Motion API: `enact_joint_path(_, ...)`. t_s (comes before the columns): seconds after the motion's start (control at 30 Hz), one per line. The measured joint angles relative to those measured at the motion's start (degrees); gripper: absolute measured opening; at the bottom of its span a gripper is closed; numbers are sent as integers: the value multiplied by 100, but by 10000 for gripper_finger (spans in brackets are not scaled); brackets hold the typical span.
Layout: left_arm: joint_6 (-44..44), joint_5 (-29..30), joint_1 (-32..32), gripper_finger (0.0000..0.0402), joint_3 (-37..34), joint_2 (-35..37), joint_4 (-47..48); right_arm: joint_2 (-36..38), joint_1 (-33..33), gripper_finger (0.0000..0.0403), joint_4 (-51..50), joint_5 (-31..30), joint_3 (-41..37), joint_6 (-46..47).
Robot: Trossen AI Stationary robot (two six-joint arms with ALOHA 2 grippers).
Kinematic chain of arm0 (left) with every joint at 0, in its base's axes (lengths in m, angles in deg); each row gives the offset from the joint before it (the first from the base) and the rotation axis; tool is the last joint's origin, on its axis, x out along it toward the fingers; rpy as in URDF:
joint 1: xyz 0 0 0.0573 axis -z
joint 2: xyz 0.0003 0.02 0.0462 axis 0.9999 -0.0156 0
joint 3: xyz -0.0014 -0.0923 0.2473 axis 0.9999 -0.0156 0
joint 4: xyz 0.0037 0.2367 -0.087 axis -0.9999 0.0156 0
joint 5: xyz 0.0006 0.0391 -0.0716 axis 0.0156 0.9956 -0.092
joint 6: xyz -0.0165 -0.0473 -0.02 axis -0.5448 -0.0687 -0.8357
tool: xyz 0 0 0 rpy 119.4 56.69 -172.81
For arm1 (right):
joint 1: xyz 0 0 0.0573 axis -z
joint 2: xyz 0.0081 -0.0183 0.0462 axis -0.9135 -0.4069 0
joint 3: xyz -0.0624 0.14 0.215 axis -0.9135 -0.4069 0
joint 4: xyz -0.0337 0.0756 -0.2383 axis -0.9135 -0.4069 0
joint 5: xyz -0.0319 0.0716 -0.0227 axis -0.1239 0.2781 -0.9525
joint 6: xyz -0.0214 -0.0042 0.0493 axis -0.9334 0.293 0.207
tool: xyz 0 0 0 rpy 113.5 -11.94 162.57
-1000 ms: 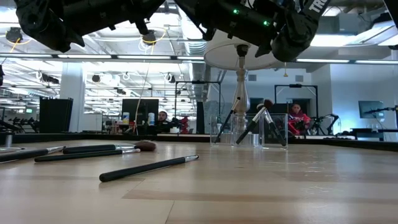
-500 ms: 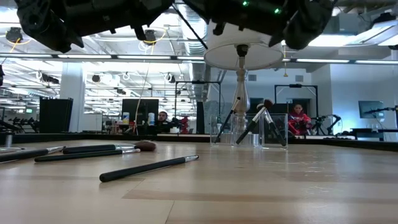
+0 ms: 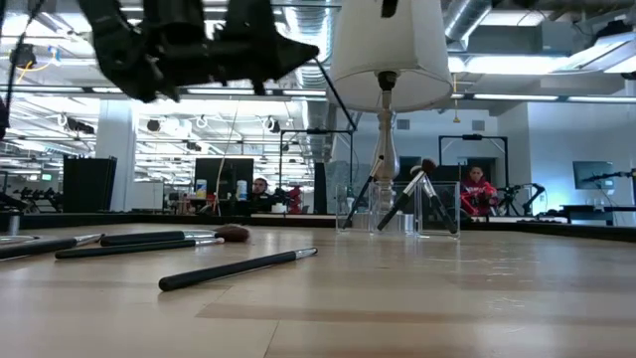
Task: Put items in baskets/containers
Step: Put the liner brush into the transparent organizer, then put the black eyeshadow brush into the transparent organizer
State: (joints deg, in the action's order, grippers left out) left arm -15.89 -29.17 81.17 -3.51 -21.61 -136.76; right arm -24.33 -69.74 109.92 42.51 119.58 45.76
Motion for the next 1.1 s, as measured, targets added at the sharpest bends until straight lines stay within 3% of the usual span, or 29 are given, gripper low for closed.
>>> enact_joint_path(0.07,-75,-223,-124,8,243,-312,28,274,-100,102,-487,2,0,4)
enact_joint_path(0.33,-316,-229,-525,8,639,-1083,506,890,-419,102,-1885,5,7,302)
enact_joint_path(0.57,-586,-203,-654,13,661,-1628,529,629,-649,102,-2063,11,4,313)
enact_joint_path(0.77,-622,-183,-860,40,658,-2044,580,231,-865,102,-1868,15,4,313)
enact_joint_path(0.93,-626,-184,-925,80,653,-1863,641,196,-858,102,-1609,-230,4,313)
enact_joint_path(1.1,-569,-186,-920,124,654,-702,1394,206,-861,102,-1848,-494,4,601)
